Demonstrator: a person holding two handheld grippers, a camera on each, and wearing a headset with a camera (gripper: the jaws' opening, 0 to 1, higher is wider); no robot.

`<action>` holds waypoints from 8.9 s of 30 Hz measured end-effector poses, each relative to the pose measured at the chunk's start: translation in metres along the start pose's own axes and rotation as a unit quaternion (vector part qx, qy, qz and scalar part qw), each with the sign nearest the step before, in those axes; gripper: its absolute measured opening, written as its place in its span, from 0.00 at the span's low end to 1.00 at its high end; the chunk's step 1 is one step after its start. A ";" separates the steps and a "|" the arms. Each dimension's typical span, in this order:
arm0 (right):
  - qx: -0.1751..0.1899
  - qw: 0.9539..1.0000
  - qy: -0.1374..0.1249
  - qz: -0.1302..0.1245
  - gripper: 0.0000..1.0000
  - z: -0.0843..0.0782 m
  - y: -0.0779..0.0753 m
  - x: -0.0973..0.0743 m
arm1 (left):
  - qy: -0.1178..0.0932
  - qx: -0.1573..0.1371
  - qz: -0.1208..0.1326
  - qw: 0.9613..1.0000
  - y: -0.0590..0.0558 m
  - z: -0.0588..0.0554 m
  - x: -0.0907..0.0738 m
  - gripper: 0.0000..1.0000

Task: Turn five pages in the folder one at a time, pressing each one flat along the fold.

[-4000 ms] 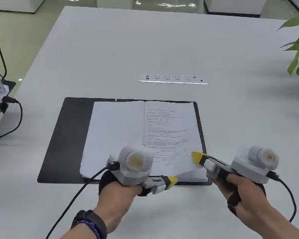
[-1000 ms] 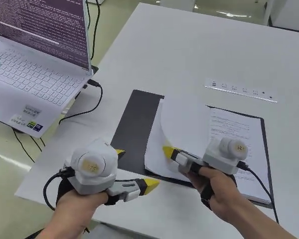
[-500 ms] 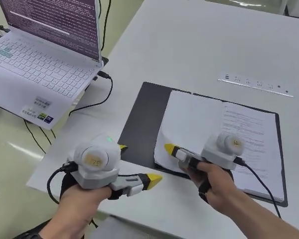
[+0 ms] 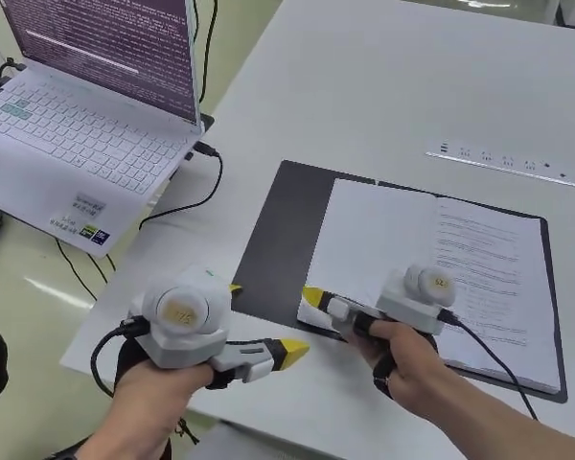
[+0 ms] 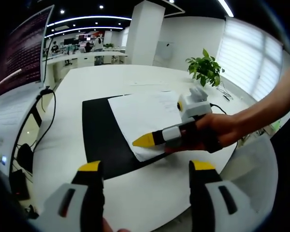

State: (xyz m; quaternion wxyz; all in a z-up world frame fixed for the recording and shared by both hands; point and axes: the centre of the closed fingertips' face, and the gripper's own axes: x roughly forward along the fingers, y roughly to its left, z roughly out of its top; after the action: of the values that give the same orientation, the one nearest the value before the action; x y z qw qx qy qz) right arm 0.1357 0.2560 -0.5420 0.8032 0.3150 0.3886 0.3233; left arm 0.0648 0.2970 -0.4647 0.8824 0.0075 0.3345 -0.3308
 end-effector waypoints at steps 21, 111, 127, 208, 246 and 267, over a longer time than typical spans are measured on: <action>-0.060 0.997 -0.037 -0.025 0.37 0.015 -0.021 -0.100 | 0.026 0.040 -0.043 0.998 -0.011 0.004 0.034 0.53; 0.006 0.987 -0.138 -0.077 0.00 0.104 -0.108 -0.094 | 0.113 0.000 -0.033 0.993 0.007 -0.023 0.126 0.00; 0.017 0.984 -0.164 -0.072 0.00 0.136 -0.117 -0.083 | 0.115 -0.001 -0.036 0.993 0.007 -0.024 0.127 0.00; 0.061 0.973 -0.213 -0.062 0.00 0.173 -0.131 -0.068 | 0.115 -0.016 -0.036 0.993 0.009 -0.024 0.127 0.00; 0.064 0.981 -0.174 -0.054 0.00 0.099 -0.106 -0.102 | 0.120 0.005 -0.025 0.992 0.008 -0.024 0.127 0.00; 0.057 0.988 -0.139 -0.047 0.00 0.057 -0.101 -0.117 | 0.124 0.016 -0.026 0.992 0.006 -0.024 0.127 0.00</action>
State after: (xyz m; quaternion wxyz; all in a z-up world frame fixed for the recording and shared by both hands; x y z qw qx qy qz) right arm 0.1536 0.0923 -0.5408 0.8444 0.3838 0.3050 0.2159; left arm 0.1248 0.2337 -0.5602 0.8249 0.0538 0.4358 -0.3559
